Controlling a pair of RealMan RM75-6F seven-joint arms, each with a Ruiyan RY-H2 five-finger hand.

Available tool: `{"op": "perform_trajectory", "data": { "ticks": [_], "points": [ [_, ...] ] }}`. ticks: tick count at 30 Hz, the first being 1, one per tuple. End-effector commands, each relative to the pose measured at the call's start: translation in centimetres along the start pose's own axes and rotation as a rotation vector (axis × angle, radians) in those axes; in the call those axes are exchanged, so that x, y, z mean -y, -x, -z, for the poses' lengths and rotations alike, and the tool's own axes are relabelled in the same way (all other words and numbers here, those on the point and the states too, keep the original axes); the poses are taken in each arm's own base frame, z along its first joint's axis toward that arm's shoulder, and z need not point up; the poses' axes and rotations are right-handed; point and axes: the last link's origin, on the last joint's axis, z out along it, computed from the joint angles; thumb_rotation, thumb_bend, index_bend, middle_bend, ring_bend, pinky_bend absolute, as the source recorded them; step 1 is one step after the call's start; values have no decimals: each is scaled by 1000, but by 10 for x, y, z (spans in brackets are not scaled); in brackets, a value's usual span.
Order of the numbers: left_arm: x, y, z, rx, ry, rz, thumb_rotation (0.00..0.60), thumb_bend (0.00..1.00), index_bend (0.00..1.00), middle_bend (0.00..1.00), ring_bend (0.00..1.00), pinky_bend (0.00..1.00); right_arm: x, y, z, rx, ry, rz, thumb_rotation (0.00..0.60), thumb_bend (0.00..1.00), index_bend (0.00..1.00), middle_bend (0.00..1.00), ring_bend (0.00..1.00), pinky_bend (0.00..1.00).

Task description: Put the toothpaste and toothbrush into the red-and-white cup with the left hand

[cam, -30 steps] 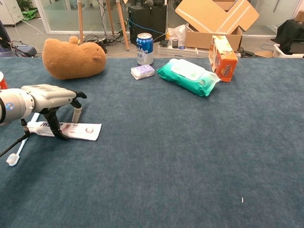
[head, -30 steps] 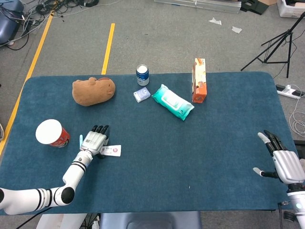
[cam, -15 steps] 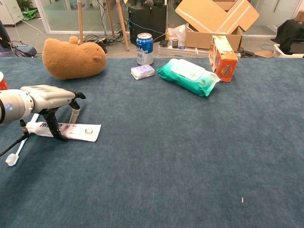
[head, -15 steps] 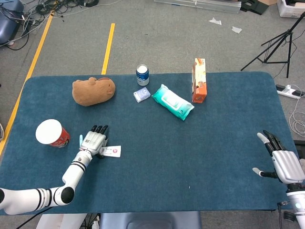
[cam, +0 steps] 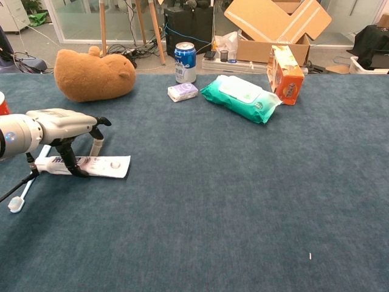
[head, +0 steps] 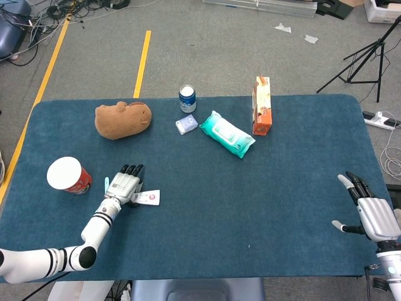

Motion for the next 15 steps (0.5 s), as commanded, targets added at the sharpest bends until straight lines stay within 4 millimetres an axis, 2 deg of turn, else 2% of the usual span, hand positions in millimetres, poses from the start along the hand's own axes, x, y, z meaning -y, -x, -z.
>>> {"op": "perform_trajectory", "data": {
  "ticks": [1, 15],
  "points": [
    [1, -1, 2, -8, 5, 14, 600, 337, 561, 0, 0, 0, 0, 0, 0, 1, 0, 0, 600, 0, 0, 0, 0, 354],
    [13, -12, 16, -63, 16, 123, 600, 388, 625, 0, 0, 0, 1, 3, -1, 11, 1, 3, 600, 0, 0, 0, 0, 354]
  ]
}}
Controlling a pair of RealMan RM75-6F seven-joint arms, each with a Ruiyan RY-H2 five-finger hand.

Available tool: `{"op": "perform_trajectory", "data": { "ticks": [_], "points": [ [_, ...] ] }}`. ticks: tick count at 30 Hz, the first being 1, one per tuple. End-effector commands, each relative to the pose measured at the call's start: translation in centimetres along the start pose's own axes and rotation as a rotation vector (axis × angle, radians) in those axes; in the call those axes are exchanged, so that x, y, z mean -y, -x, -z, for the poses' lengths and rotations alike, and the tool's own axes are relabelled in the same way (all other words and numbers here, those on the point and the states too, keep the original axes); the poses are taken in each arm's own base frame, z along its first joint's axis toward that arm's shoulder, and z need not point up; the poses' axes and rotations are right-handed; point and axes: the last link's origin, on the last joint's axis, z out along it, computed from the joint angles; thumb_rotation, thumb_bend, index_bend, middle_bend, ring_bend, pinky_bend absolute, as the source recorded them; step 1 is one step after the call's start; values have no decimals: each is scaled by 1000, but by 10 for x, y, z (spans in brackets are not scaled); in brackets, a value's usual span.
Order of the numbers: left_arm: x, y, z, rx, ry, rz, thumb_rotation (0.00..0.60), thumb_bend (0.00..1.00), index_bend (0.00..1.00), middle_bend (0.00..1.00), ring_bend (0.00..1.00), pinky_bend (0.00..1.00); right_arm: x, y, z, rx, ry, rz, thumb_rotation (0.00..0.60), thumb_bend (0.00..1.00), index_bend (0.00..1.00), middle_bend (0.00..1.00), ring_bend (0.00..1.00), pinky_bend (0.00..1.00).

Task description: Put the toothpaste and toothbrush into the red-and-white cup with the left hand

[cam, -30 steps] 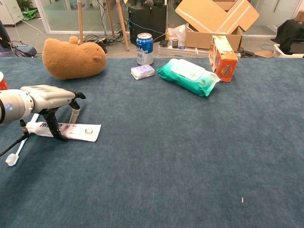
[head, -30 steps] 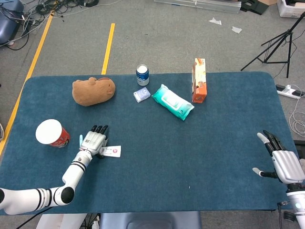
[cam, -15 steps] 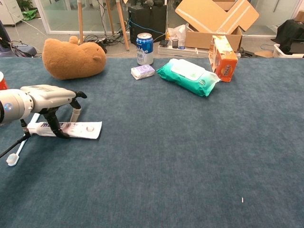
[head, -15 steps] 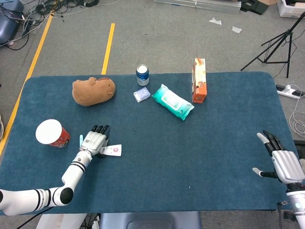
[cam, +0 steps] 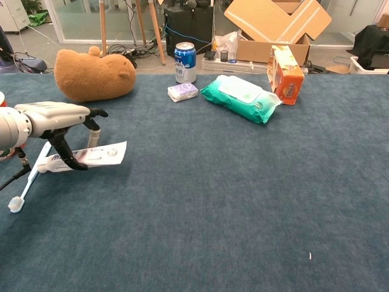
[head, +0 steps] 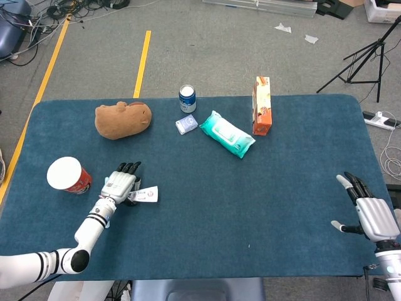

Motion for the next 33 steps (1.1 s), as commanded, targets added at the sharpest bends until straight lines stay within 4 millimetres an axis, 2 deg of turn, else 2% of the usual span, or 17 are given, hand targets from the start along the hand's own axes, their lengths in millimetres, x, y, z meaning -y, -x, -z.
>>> {"op": "perform_trajectory", "data": {
  "ticks": [1, 19, 33],
  "points": [
    [3, -5, 4, -16, -1, 34, 600, 391, 627, 0, 0, 0, 0, 0, 0, 1, 0, 1, 600, 0, 0, 0, 0, 354],
    [9, -31, 25, -62, 7, 240, 600, 393, 646, 0, 0, 0, 1, -1, 1, -7, 0, -3, 600, 0, 0, 0, 0, 354],
    [1, -61, 40, -109, 53, 379, 600, 394, 656, 0, 0, 0, 3, -1, 2, -1, -15, -17, 600, 0, 0, 0, 0, 354]
  ]
}}
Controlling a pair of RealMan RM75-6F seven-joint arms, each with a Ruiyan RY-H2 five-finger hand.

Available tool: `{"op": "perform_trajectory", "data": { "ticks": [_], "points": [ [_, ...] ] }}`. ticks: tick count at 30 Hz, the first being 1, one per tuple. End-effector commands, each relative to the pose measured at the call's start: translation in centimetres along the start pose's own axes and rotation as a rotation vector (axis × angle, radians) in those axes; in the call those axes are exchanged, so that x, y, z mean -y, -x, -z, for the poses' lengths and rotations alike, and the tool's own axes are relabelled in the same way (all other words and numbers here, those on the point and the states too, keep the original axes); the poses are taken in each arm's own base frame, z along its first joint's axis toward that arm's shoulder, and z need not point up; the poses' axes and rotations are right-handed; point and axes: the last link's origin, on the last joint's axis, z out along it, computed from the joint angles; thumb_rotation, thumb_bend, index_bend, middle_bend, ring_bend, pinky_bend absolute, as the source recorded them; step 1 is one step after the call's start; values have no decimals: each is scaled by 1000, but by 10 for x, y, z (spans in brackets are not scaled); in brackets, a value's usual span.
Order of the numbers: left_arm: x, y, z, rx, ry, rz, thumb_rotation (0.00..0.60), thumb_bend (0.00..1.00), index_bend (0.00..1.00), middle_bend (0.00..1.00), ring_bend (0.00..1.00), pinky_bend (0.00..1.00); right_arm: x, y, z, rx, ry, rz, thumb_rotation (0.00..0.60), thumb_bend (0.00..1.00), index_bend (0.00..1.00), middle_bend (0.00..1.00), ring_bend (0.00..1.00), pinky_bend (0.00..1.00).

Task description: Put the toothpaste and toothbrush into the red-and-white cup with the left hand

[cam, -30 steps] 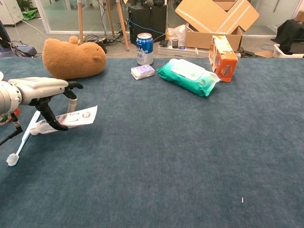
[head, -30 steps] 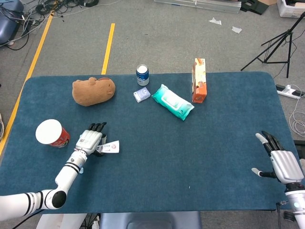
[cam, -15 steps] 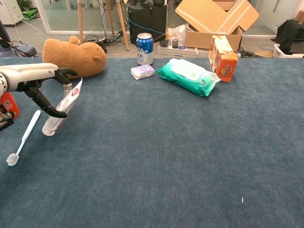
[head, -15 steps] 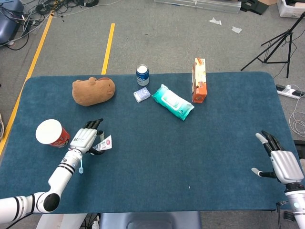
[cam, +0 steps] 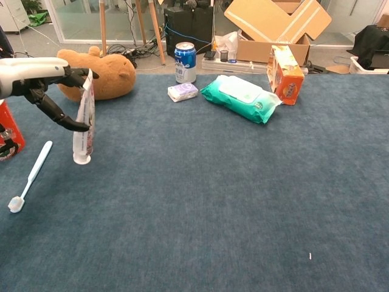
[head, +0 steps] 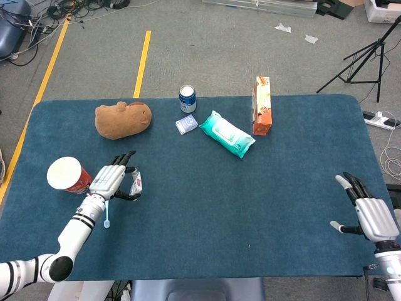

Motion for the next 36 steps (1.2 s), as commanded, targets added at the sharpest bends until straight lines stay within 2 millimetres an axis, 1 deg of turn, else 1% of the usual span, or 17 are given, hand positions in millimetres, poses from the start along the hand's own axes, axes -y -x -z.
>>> {"op": "perform_trajectory", "data": {
  "ticks": [1, 8, 17, 22, 28, 36],
  "points": [
    [-3, -7, 2, -12, 10, 25, 600, 394, 656, 0, 0, 0, 1, -1, 1, 2, -7, -9, 600, 0, 0, 0, 0, 354],
    [-13, -26, 7, -44, 27, 61, 600, 397, 657, 2, 0, 0, 7, -7, 7, -13, -36, -24, 600, 0, 0, 0, 0, 354],
    [-25, -47, 16, -87, 42, 92, 600, 398, 660, 3, 0, 0, 7, -19, 14, -47, -25, 1, 600, 0, 0, 0, 0, 354],
    [-26, -54, 17, -98, 39, 112, 600, 398, 661, 3, 0, 0, 10, -29, 14, -59, -26, 67, 600, 0, 0, 0, 0, 354],
    [-27, -62, 16, -105, 42, 171, 600, 398, 663, 3, 0, 0, 15, -40, 9, -61, -18, 156, 600, 0, 0, 0, 0, 317],
    [-27, -76, 18, -121, 44, 225, 600, 399, 665, 3, 0, 0, 22, -56, 6, -87, -22, 199, 600, 0, 0, 0, 0, 316]
  ]
}}
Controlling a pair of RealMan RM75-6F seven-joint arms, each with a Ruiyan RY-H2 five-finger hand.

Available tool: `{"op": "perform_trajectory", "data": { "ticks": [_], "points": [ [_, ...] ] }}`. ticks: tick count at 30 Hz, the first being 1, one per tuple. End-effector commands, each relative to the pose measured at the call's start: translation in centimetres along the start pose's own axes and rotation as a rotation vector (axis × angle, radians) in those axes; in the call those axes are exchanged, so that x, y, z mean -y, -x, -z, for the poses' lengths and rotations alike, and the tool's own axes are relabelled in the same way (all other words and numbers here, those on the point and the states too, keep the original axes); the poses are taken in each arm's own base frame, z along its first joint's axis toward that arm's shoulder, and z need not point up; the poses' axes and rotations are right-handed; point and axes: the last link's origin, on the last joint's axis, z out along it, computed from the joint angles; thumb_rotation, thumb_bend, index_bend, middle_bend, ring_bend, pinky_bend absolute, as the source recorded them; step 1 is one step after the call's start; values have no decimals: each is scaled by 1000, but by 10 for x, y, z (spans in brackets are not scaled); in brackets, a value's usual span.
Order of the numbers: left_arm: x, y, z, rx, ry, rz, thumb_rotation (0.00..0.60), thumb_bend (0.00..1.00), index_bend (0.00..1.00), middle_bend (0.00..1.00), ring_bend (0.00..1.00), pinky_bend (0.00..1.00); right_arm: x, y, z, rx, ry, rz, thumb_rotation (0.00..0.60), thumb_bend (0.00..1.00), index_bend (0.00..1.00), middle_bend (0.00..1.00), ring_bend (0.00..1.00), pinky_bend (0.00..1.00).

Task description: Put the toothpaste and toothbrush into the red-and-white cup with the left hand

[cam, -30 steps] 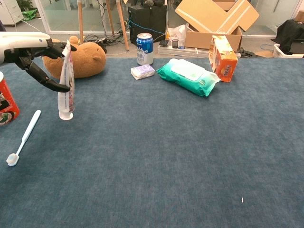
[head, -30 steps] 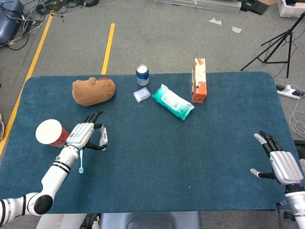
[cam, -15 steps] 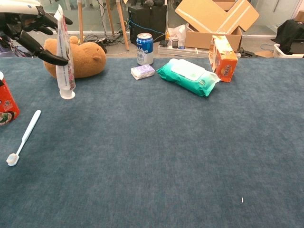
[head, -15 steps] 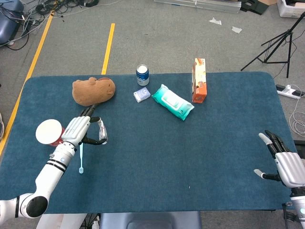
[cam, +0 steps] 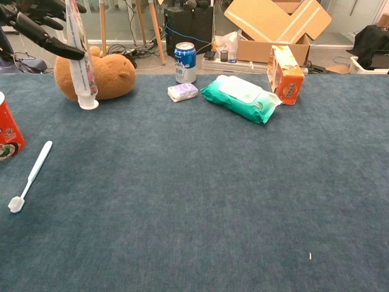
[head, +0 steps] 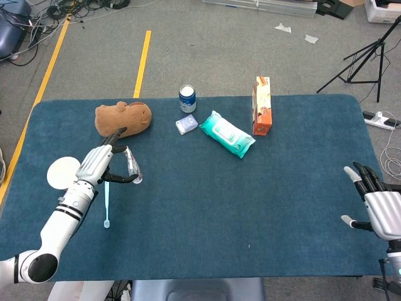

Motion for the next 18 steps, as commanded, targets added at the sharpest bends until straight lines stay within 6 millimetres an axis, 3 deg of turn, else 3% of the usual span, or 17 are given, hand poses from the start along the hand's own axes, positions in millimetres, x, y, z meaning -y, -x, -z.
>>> {"op": "perform_trajectory", "data": {
  "ticks": [1, 11, 18],
  "points": [
    [-2, -3, 1, -4, 0, 16, 600, 399, 665, 3, 0, 0, 1, -4, -1, -10, -2, 5, 600, 0, 0, 0, 0, 316],
    [-8, -21, 5, -37, -13, 19, 600, 402, 666, 4, 0, 0, 1, -9, -1, -24, -10, 9, 600, 0, 0, 0, 0, 316],
    [-1, -33, 7, -62, -53, -16, 600, 416, 666, 4, 0, 0, 0, -13, 1, -37, -10, 11, 600, 0, 0, 0, 0, 316]
  ]
}}
